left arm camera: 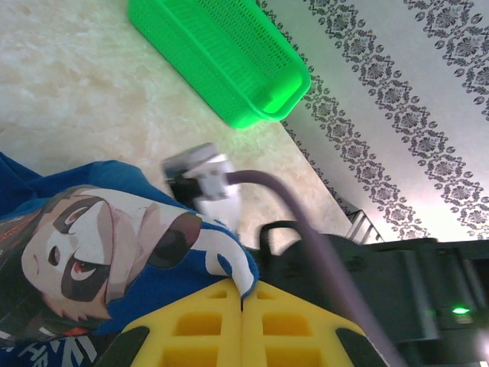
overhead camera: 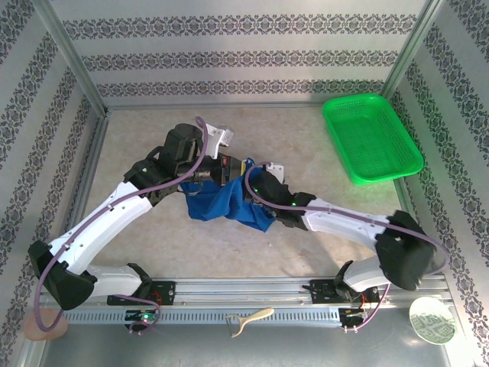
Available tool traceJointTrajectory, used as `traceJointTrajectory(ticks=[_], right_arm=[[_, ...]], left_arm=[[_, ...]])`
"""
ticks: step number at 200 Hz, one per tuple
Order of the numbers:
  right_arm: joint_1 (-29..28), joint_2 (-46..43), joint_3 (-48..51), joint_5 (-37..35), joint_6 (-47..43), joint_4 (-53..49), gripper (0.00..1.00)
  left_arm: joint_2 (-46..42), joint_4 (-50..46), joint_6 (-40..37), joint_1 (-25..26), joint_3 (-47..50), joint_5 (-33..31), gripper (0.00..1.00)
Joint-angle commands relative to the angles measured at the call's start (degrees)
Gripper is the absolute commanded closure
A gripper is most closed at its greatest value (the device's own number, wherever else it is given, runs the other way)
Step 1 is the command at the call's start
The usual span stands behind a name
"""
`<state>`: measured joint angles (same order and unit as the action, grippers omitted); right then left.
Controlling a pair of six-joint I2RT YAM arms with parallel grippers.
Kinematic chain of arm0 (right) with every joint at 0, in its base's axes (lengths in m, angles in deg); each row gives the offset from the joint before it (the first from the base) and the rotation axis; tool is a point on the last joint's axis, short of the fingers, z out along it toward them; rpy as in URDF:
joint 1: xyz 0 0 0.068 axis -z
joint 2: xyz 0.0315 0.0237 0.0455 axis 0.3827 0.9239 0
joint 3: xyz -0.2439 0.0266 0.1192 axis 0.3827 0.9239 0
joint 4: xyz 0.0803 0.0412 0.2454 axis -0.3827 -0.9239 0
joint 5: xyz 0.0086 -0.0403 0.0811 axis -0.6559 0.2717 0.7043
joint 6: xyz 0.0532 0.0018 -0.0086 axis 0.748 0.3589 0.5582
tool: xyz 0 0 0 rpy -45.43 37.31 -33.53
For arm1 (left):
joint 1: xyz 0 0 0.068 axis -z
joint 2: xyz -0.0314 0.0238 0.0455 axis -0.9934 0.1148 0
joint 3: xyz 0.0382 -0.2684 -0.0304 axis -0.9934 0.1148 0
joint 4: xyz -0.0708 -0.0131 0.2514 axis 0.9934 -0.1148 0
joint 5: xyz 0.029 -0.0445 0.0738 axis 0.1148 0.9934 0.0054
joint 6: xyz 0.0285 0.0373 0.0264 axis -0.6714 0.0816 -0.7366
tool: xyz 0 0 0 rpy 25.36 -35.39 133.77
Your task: Fold the inside-out t-shirt
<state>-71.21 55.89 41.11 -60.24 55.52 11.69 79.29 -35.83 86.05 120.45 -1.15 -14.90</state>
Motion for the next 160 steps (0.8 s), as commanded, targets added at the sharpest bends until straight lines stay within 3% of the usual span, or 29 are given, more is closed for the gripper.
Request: traceJointTrajectory(ticks=[1, 7, 15, 33, 42, 75, 117, 141, 160], right_arm=[[2.1, 4.8, -4.0, 1.1, -2.7, 3.2, 0.16], [2.7, 5.3, -4.7, 2.0, -3.6, 3.6, 0.21], [4.0, 5.5, -5.5, 4.4, -5.8, 4.2, 0.36], [7.6, 3.0, -5.3, 15.2, -11.7, 5.5, 0.83], [9.8, 0.8, -4.4, 22.1, -13.8, 6.2, 1.00], [16.4, -8.5, -0.2, 45.0, -18.2, 5.1, 1.00], [18.7, -16.5, 5.4, 64.2, -14.4, 12.6, 1.00], [19.3, -16.2, 7.4, 69.0, -8.7, 21.3, 1.00], [20.5, -15.7, 7.9, 68.1, -5.9, 23.6, 1.00]], left_arm=[[-2.2, 2.7, 2.0, -0.9, -1.9, 1.8, 1.00], [-2.3, 2.8, 2.3, -1.6, -1.5, 1.8, 1.00], [-2.6, 3.1, 2.9, -3.0, -0.8, 2.0, 1.00], [-3.0, 4.7, 4.7, -8.2, 1.9, 3.8, 1.00], [-2.5, 5.8, 5.3, -11.4, 3.3, 4.7, 1.00], [3.5, 7.2, 2.7, -20.2, 3.3, 4.2, 1.00], [15.8, 6.3, -4.0, -20.9, -1.1, -4.5, 1.00], [21.2, 5.9, -4.9, -20.9, -4.0, -4.2, 0.73], [19.6, 6.3, -4.8, -20.8, -3.3, -3.1, 0.55]])
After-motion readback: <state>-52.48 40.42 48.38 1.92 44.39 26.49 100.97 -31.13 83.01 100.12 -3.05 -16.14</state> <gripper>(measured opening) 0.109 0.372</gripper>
